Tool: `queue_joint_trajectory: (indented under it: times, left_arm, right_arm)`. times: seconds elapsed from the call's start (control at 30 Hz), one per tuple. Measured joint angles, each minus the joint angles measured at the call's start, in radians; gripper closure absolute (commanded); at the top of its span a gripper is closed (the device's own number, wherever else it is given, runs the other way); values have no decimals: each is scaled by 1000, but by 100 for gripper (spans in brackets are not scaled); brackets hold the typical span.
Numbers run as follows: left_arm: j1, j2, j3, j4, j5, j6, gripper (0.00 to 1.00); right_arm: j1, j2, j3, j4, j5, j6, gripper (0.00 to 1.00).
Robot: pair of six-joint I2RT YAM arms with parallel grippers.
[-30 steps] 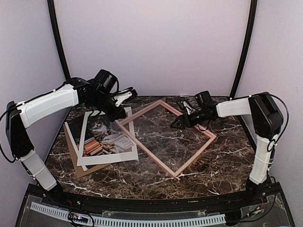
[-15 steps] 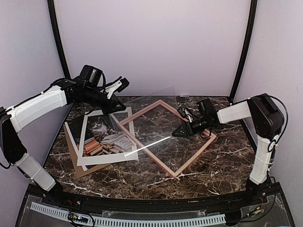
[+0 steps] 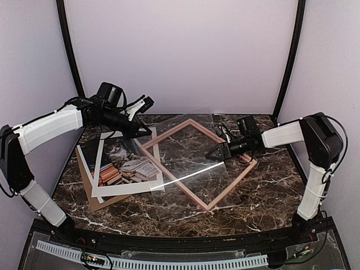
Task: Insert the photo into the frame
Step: Pass from the left arm to the right
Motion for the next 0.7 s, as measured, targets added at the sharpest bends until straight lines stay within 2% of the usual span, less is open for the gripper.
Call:
queue_joint_trajectory:
  times: [0.1,0.2,0.47,0.7]
  left_arm:
    - [3,13,-8,2,8,-2,100]
    - [8,23,-12,3,12,-5,100]
    - [22,29,-26,13,30,-21,100]
    - [37,29,-56,28,55,-49,100]
  right_arm:
    - [0,-3,0,2,-7,5,71]
    - [0,-3,0,0,-16,8,73]
    - [0,-5,0,8,-18,18,65]
    - [0,-5,0,47,-35,40,70]
